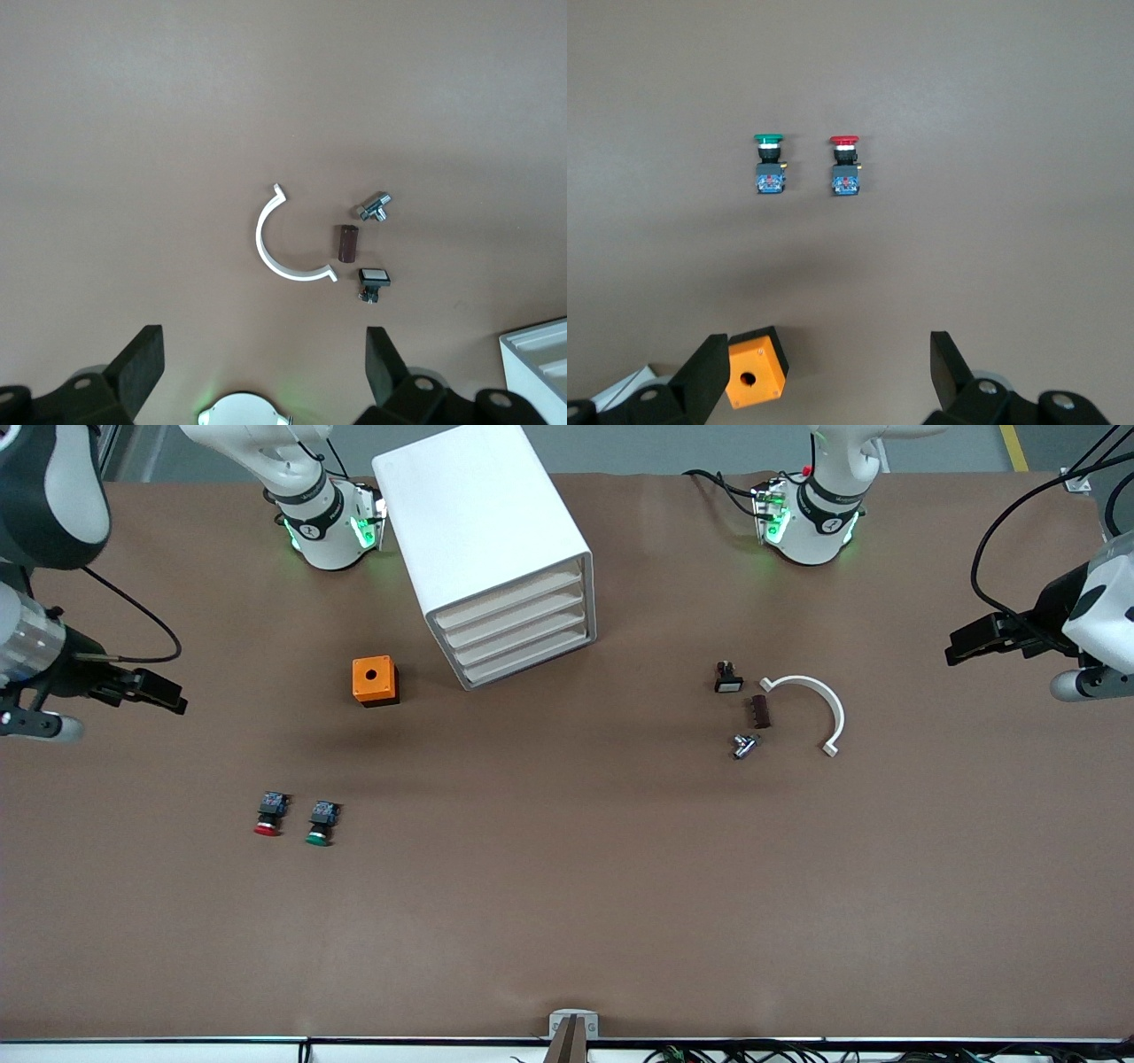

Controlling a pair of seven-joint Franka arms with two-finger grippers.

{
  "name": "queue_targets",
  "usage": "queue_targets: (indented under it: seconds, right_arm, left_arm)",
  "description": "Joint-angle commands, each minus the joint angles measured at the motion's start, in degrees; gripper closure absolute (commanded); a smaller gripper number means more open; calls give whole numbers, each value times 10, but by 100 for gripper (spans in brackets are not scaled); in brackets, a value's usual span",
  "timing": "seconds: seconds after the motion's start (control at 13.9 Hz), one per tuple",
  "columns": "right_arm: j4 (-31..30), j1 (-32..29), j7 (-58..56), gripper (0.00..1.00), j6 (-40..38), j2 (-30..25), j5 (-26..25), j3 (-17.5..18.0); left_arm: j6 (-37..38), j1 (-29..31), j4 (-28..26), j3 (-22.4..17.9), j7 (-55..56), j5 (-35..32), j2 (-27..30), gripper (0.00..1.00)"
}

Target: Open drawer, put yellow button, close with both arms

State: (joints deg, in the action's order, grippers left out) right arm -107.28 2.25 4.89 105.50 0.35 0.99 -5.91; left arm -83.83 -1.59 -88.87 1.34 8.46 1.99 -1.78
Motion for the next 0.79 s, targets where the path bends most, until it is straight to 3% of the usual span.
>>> queue_targets:
  seconds: [0.0,0.22,0.72]
  right_arm:
    - [-62,3,13,0,72,-10,2,-1]
    - [-117,5,13,0,168,5,2,-1]
    - [-112,0,13,0,339,151,2,-1]
  left_arm:
    - [-51,14,-90,2,-15,3,71,0]
    - [-60,14,-94,3,-14,3,74,0]
    - [-63,11,-89,3,-15,16,74,0]
